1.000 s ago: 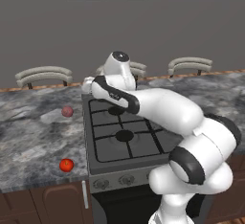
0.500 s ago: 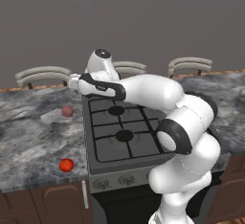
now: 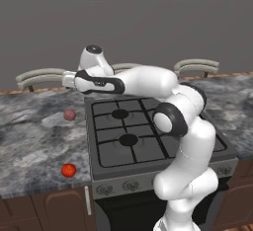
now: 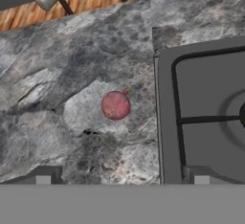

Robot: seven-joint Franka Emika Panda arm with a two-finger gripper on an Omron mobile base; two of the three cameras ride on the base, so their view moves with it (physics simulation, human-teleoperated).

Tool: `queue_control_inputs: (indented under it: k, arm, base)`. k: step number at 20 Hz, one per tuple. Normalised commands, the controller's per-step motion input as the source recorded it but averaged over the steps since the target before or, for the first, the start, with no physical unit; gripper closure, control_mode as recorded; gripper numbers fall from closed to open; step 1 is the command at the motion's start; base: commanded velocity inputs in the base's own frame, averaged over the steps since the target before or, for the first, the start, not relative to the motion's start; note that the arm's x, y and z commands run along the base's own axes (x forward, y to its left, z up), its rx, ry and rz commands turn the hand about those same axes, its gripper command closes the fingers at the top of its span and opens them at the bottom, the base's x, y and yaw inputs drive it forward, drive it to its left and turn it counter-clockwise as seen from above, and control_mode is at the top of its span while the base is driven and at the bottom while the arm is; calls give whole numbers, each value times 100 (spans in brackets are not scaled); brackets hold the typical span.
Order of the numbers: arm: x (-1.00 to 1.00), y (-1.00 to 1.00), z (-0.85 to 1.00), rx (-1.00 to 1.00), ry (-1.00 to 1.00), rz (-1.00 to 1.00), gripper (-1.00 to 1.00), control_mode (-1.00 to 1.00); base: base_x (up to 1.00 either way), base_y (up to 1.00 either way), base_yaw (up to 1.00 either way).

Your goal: Place the pan on the front right burner on the stove. Then place the tomato and the onion in the pan and turn on the front right burner.

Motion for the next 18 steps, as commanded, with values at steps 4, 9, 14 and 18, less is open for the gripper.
queue_control_inputs:
  k: [4,9,14,18]
  arm:
    - [8,36,-9,-5,0,0,-100,-100]
    - [11,25,-20,-4,-1,-4,-100,-100]
    - [19,1,-17,0,-9,-11,-100,-100]
    - [22,0,0,0,-9,-10,-100,-100]
  base:
    - [0,0,0]
    - [0,0,0]
    - [0,0,0]
    - [0,0,0]
